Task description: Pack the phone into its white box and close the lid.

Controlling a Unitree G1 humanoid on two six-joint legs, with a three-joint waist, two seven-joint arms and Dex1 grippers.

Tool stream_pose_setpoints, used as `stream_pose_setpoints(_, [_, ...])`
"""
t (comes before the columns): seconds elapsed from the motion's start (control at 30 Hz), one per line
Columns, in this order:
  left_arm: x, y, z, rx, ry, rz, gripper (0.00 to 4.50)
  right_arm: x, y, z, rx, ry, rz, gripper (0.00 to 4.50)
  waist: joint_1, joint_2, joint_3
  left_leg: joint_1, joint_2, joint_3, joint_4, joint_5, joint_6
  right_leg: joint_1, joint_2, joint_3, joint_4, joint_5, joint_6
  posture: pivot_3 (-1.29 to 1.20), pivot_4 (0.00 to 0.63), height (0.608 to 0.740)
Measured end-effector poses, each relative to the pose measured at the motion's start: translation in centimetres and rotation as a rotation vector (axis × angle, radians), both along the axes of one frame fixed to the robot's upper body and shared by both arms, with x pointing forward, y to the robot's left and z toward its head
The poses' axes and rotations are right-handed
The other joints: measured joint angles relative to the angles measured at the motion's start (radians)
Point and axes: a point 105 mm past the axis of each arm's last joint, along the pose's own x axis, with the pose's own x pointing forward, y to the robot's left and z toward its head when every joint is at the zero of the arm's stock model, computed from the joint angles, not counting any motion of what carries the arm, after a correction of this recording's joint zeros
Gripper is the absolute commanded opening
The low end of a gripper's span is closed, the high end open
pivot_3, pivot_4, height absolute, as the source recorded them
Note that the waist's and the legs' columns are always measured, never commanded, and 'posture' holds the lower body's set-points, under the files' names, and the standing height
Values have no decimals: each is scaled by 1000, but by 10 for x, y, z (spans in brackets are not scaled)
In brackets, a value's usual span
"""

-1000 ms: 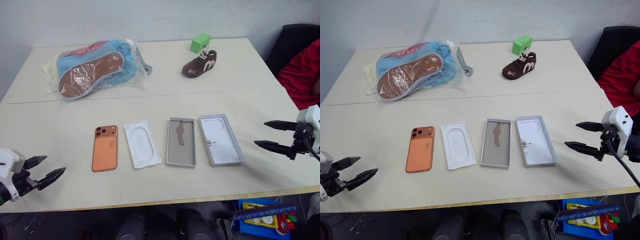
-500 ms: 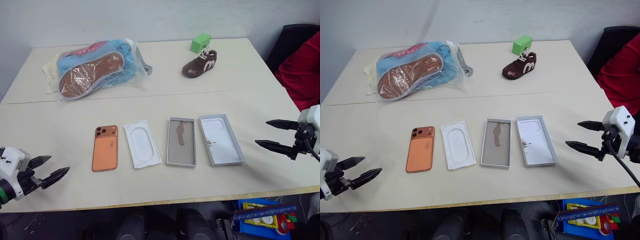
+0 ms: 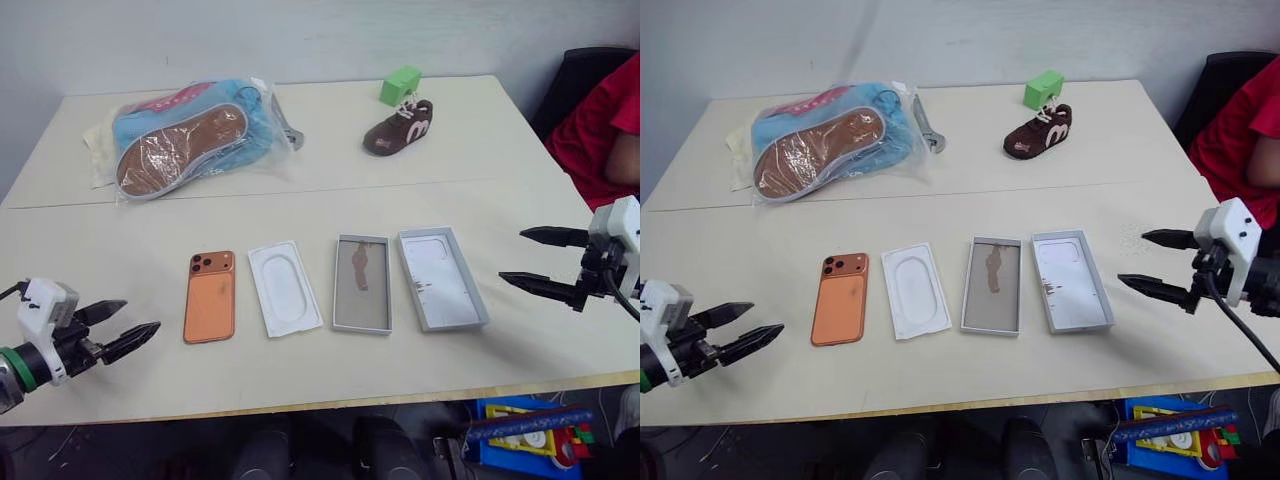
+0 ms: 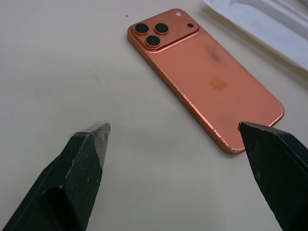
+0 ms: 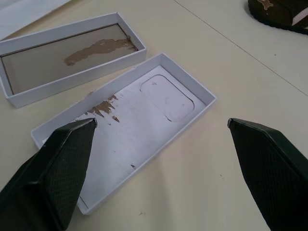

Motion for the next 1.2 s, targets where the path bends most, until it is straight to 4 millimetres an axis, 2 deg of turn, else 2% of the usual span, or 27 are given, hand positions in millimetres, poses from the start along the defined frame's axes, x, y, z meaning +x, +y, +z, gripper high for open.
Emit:
stream_pose_setpoints(0.07, [1,-7,2,-10,0,-25,4500,1,4,2,-2,-15,11,4476,0,0,0,0,0,0,0,0,0,0,0,0,0,0,0,0,150,740])
stream_pose_setpoints(0.13, [3,-17,4,-20,-1,-66,4500,3,7,1,8,-30,10,4476,-12,4,1,0,-12,-25,-1,5,3,19,-7,-40,-6,-2,2,0,150,740])
stream_pose_setpoints(0.2, [3,-26,6,-35,4,-101,4500,4,16,4,7,-47,37,4476,-27,8,4,-1,-28,-52,-5,14,4,30,-17,-73,-2,-6,7,0,150,740])
stream_pose_setpoints(0.27, [3,-35,7,-53,16,-136,4500,4,27,4,10,-46,77,4476,-31,9,4,-2,-51,-81,-6,20,6,35,-28,-83,7,-18,18,0,150,740])
stream_pose_setpoints(0.33, [2,-40,6,-83,44,-149,4500,2,38,6,27,-41,118,4476,-28,8,4,-2,-61,-91,-8,25,5,36,-38,-89,10,-25,21,0,150,740])
stream_pose_setpoints(0.43, [4,-51,11,-143,88,-185,4500,-2,60,6,34,-27,197,4476,2,9,5,-2,-59,-87,-6,27,-2,33,-36,-71,11,-25,21,0,150,740])
stream_pose_setpoints(0.53, [9,-62,18,-187,131,-217,4500,-6,75,7,32,-24,259,4476,17,9,5,-2,-58,-81,-3,23,-1,32,-35,-64,10,-25,21,0,150,740])
stream_pose_setpoints(0.63, [11,-74,19,-222,212,-250,4500,-11,94,8,27,-23,343,4476,24,9,5,-2,-57,-75,-3,20,0,31,-34,-57,8,-24,22,0,150,740])
stream_pose_setpoints(0.83, [4,-95,16,-305,449,-331,4500,-22,123,6,1,-16,490,4476,23,8,5,-2,-55,-72,-2,17,0,30,-33,-52,7,-24,23,0,150,740])
stream_pose_setpoints(1.0, [26,-109,16,-426,548,-306,4500,-24,150,-14,-35,-16,569,4476,24,7,5,-1,-51,-71,0,17,-2,30,-28,-52,8,-24,22,0,150,740])
stream_pose_setpoints(1.13, [33,-122,2,-444,639,-306,4500,-22,158,-27,-103,-36,587,4476,21,4,6,-1,-51,-69,0,16,-3,29,-27,-48,8,-24,22,0,150,740])
stream_pose_setpoints(1.2, [41,-135,-1,-461,657,-325,4500,-22,160,-30,-132,-59,599,4476,24,4,5,-1,-50,-69,1,17,-3,29,-26,-47,8,-24,22,0,150,740])
